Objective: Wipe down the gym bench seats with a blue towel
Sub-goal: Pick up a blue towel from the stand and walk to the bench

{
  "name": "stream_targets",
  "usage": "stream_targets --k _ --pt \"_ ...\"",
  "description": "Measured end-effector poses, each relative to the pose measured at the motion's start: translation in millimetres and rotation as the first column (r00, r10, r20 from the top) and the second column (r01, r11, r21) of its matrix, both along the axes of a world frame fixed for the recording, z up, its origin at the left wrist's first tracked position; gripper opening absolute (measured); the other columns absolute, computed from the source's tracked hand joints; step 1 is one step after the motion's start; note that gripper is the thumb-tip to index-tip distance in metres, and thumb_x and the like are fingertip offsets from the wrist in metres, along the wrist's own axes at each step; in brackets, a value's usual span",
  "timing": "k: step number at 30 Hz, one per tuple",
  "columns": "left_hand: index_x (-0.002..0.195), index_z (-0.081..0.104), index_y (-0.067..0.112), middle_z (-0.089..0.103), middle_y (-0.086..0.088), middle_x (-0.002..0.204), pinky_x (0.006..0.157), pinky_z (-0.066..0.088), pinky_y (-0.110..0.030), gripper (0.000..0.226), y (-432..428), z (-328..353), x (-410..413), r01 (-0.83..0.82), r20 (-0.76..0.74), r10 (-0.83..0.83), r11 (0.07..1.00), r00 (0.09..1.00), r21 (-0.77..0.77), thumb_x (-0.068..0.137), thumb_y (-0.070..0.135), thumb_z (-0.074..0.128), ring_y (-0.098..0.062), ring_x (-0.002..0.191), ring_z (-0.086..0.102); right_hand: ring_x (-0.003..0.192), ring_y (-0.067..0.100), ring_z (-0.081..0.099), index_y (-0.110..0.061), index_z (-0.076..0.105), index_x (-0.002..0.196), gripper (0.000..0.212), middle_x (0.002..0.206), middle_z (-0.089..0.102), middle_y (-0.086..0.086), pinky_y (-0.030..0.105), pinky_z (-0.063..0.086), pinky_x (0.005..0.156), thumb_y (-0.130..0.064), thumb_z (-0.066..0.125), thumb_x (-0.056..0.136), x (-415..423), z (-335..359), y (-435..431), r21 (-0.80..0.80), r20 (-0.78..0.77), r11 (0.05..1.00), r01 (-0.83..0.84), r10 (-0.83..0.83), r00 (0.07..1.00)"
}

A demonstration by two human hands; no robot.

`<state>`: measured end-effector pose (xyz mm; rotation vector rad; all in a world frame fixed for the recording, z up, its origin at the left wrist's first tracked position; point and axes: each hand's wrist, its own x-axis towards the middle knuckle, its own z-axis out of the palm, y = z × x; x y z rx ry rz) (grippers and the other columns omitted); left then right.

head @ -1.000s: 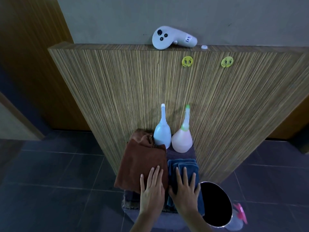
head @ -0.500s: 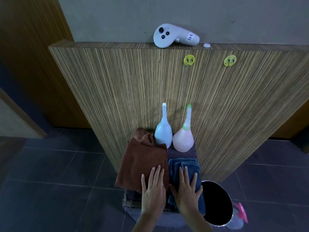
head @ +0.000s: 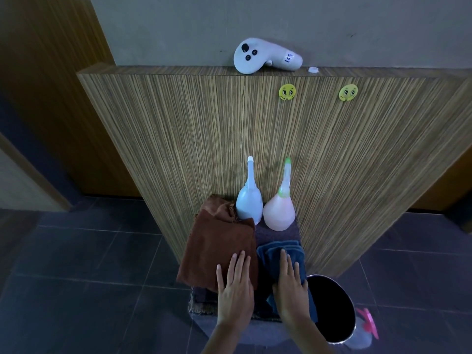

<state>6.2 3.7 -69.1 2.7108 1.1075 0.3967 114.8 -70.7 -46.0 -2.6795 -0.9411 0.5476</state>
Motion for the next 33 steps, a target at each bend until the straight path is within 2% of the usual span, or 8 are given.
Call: stream_targets --k 6,10,12,15,19,23,28,33 --pt "0.127 0.059 0.014 0.055 0.000 0.135 0.110 0.004 -0.043 0.052 -5 6 1 -0.013 -0.021 0.011 0.998 1.000 -0.066 0.084 0.023 0.032 -0.015 0.131 0.033 0.120 0.027 0.053 -0.015 0.001 0.151 0.075 0.153 0.028 0.008 0.033 0.045 0.086 -0.019 0.050 0.094 11 8 -23 0.244 -0.040 0.970 0.013 -0.003 0.999" --pt "0.129 0.054 0.013 0.056 0.001 0.134 0.110 0.006 -0.041 0.051 -12 17 5 0.004 0.023 -0.002 0.998 1.000 -0.065 0.084 0.022 0.033 -0.014 0.129 0.034 0.114 0.030 0.056 -0.010 0.034 0.142 0.058 0.133 0.054 0.014 0.034 0.044 0.090 -0.015 0.058 0.090 22 17 -36 0.378 -0.187 0.908 0.180 -0.115 0.976" --pt "0.131 0.048 0.015 0.057 0.002 0.132 0.110 0.006 -0.040 0.049 -17 26 8 0.015 0.040 -0.013 0.998 0.999 -0.068 0.085 0.022 0.032 -0.013 0.129 0.035 0.099 0.028 0.061 -0.007 0.044 0.135 0.049 0.114 0.064 0.015 0.030 0.044 0.079 -0.013 0.060 0.089 26 23 -44 0.427 -0.282 0.851 0.305 -0.195 0.939" --pt "0.130 0.051 0.016 0.058 0.006 0.130 0.110 0.009 -0.038 0.047 -28 38 15 0.023 0.045 -0.019 0.996 0.999 -0.089 0.088 0.024 0.031 -0.009 0.127 0.037 0.084 0.022 0.060 -0.004 0.056 0.122 0.035 0.100 0.067 0.014 0.029 0.042 0.074 -0.007 0.059 0.088 29 34 -60 0.470 -0.499 0.699 0.539 -0.294 0.816" --pt "0.128 0.057 0.018 0.059 0.008 0.128 0.110 0.026 -0.038 0.049 -49 64 28 0.113 0.058 -0.106 0.983 0.993 -0.148 0.088 0.026 0.030 -0.010 0.123 0.049 0.086 0.030 0.067 -0.005 0.064 0.107 0.023 0.096 0.071 0.014 0.039 0.054 0.077 -0.002 0.064 0.084 26 57 -88 0.432 -0.832 0.402 0.807 -0.166 0.529" --pt "0.126 0.058 0.014 0.063 0.005 0.123 0.106 0.035 -0.038 0.048 -80 94 43 0.200 0.121 -0.180 0.964 0.976 -0.175 0.088 0.026 0.031 -0.014 0.121 0.052 0.082 0.028 0.068 -0.008 0.065 0.097 0.013 0.090 0.072 0.011 0.035 0.056 0.072 -0.004 0.065 0.085 17 87 -125 0.455 -0.822 0.381 0.805 -0.168 0.544" --pt "0.144 0.035 0.014 0.040 0.004 0.146 0.113 0.000 -0.030 0.076 -135 136 62 0.384 0.171 -0.350 0.889 0.921 -0.250 0.084 0.042 0.000 -0.010 0.137 0.032 0.084 0.021 0.068 -0.009 0.064 0.103 0.016 0.091 0.071 0.007 0.034 0.055 0.074 -0.006 0.061 0.088 15 111 -186 0.500 -0.683 0.449 0.741 -0.321 0.656" --pt "0.143 0.036 0.018 0.041 0.006 0.146 0.115 0.005 -0.027 0.068 -195 171 81 0.533 0.127 -0.519 0.804 0.846 -0.266 0.088 0.041 0.002 -0.009 0.136 0.033 0.081 0.020 0.064 -0.017 0.061 0.096 0.015 0.086 0.068 0.003 0.033 0.049 0.071 -0.004 0.057 0.088 14 146 -260 0.518 -0.556 0.470 0.715 -0.450 0.699"
